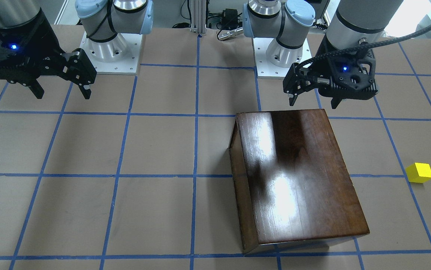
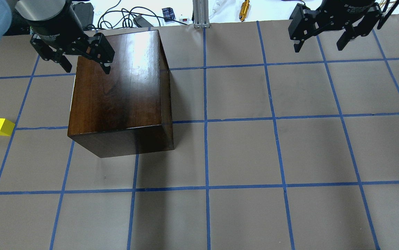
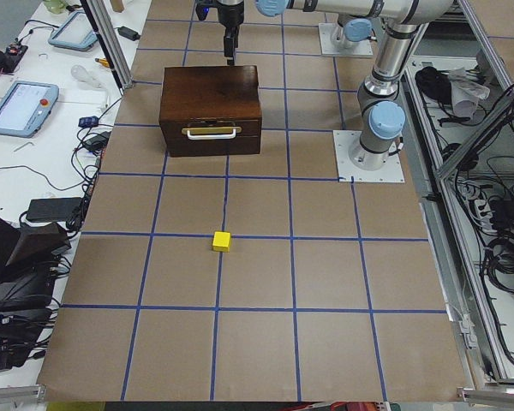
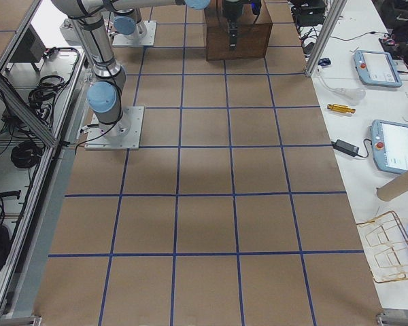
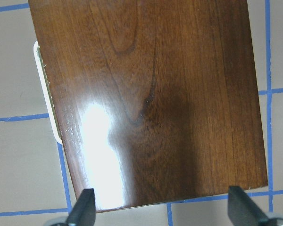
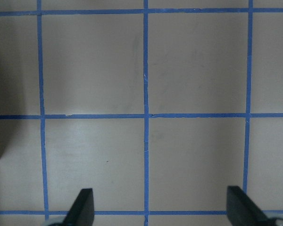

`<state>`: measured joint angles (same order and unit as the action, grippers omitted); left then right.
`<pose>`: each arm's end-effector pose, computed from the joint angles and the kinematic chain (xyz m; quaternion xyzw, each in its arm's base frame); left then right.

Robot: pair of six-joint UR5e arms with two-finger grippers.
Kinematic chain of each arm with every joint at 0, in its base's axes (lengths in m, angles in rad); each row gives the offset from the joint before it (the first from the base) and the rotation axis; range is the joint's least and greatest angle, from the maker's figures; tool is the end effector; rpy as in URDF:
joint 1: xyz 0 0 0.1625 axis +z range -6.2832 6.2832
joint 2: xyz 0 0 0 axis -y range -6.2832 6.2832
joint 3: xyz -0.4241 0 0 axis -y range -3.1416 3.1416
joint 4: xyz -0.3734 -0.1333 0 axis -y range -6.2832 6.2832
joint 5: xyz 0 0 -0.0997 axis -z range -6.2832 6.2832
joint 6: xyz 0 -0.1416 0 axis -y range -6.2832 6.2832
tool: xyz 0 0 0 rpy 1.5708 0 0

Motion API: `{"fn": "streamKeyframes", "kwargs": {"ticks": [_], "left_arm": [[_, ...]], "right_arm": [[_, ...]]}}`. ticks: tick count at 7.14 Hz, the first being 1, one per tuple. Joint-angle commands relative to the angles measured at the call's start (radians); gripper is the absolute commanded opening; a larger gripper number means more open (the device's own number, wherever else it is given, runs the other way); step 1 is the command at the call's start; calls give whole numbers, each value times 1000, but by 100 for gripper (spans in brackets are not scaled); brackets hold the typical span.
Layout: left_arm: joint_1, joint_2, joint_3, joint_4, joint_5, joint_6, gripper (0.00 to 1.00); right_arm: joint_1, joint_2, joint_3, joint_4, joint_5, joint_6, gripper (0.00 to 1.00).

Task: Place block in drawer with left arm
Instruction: 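Raise the left gripper off the cabinet top and move toward its side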

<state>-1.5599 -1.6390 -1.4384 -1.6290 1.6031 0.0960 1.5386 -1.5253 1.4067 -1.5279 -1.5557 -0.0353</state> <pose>-0.1232 -0.5035 0.4686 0.0425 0.9990 -0.0021 0.0163 0.1193 -0.5043 0.4967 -0.0018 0.9993 -0.0381 0.0063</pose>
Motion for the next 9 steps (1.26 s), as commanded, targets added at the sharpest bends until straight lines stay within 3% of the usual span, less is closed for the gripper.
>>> {"fn": "streamKeyframes", "kwargs": {"ticks": [1,4,7,9], "left_arm": [[7,1,-1,-2,-9,5,100],[113,5,4,-57,-77,10,100],[378,-30,-10,-58,-192,225,100],[476,-97,-11,-26,-203,353,100]], "right_arm": [[0,1,0,0,-1,0,100],[0,1,0,0,-1,0,100],[0,1,0,0,-1,0,100],[0,1,0,0,-1,0,100]]}}
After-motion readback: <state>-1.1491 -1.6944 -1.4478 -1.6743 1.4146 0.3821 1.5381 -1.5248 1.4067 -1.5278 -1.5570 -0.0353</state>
